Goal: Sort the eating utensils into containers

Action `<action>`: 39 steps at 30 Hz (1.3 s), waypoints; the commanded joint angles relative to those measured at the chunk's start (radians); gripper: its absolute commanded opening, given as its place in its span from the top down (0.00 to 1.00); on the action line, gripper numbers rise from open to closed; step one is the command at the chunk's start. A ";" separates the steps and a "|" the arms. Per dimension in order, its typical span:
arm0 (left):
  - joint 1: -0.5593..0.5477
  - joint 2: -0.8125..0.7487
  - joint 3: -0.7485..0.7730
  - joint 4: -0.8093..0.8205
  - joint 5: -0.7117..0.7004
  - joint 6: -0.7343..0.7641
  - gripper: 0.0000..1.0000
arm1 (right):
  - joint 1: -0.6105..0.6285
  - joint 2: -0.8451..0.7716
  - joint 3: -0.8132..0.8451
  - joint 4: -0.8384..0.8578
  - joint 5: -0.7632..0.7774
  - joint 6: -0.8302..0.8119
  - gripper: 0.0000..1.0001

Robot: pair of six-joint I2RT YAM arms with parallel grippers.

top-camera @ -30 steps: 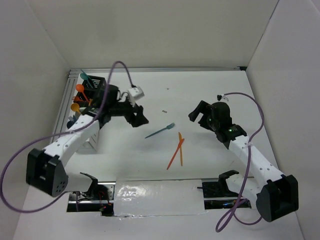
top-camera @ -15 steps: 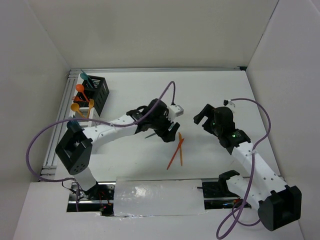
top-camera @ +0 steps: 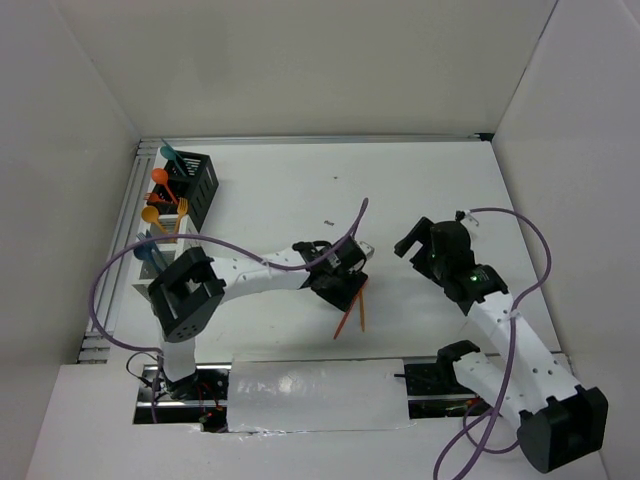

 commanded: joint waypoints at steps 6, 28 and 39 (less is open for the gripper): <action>-0.052 0.083 0.048 -0.025 -0.005 -0.109 0.32 | -0.006 -0.143 -0.009 -0.106 -0.009 -0.016 0.00; -0.080 0.318 0.171 -0.177 -0.171 -0.189 0.56 | -0.008 -0.195 0.001 -0.158 0.000 -0.036 0.00; -0.062 0.306 0.137 -0.139 -0.140 -0.187 0.75 | -0.008 -0.160 -0.009 -0.118 0.000 -0.039 0.00</action>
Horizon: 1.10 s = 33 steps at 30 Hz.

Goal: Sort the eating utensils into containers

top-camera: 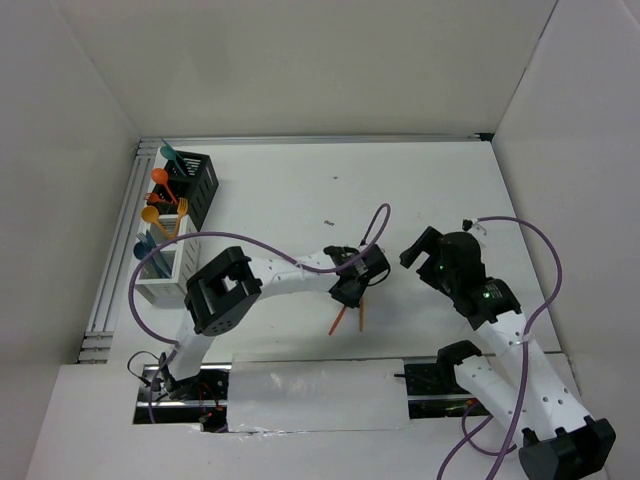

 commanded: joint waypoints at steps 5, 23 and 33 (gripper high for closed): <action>0.102 -0.098 -0.152 0.046 0.113 -0.090 0.82 | -0.006 0.016 -0.003 0.036 0.019 -0.007 0.00; 0.805 -1.137 -0.652 0.818 0.455 0.230 0.78 | -0.014 0.184 -0.003 0.232 -0.028 0.016 0.00; 1.418 -0.979 -0.611 1.049 0.658 0.212 0.79 | -0.017 0.325 0.029 0.375 -0.038 0.001 0.00</action>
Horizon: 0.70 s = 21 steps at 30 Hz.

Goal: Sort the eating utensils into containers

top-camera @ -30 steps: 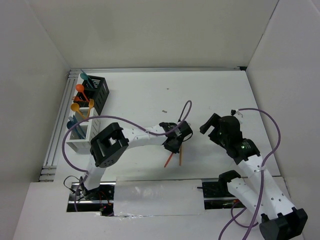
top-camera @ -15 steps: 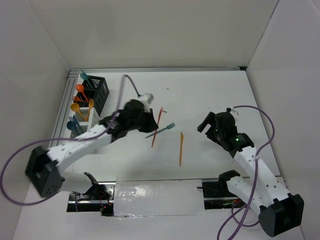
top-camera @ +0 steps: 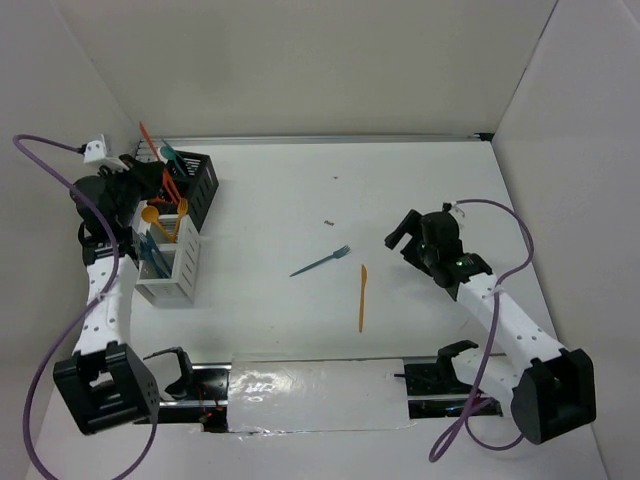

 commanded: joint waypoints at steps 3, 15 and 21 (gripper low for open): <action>0.123 0.101 -0.030 0.357 0.097 0.067 0.78 | -0.008 0.113 0.073 0.118 0.001 0.002 0.00; 0.174 0.366 -0.075 0.703 0.171 0.165 0.77 | -0.006 0.355 0.182 0.196 0.030 0.012 0.00; 0.164 0.441 -0.075 0.789 0.172 0.217 0.77 | -0.008 0.414 0.220 0.196 0.020 0.012 0.00</action>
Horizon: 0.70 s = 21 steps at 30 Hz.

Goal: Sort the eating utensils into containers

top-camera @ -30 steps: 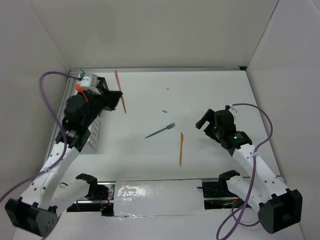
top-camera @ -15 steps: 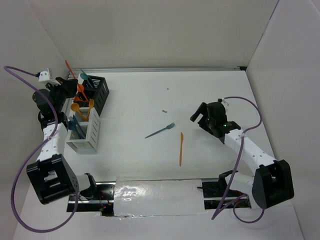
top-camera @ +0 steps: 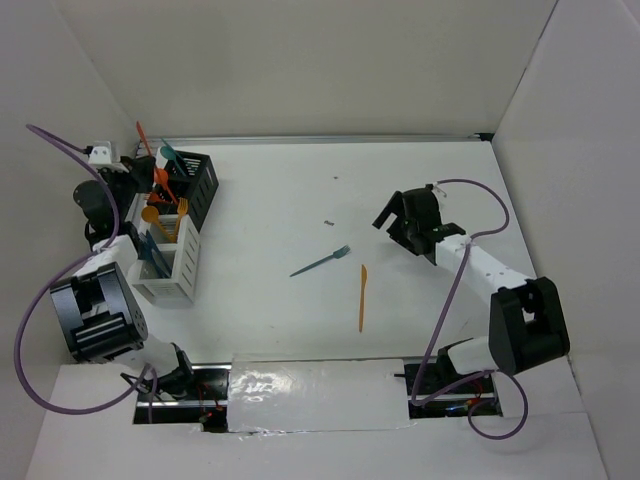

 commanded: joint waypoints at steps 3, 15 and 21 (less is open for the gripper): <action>-0.009 0.057 0.023 0.135 0.025 0.099 0.76 | -0.004 0.024 0.053 0.058 0.006 0.013 0.00; -0.014 0.093 -0.006 0.136 0.005 0.138 0.58 | -0.004 0.013 0.044 0.049 0.016 0.034 0.00; -0.012 0.071 0.013 0.109 -0.028 0.151 0.43 | -0.003 0.039 0.054 0.058 0.005 0.021 0.00</action>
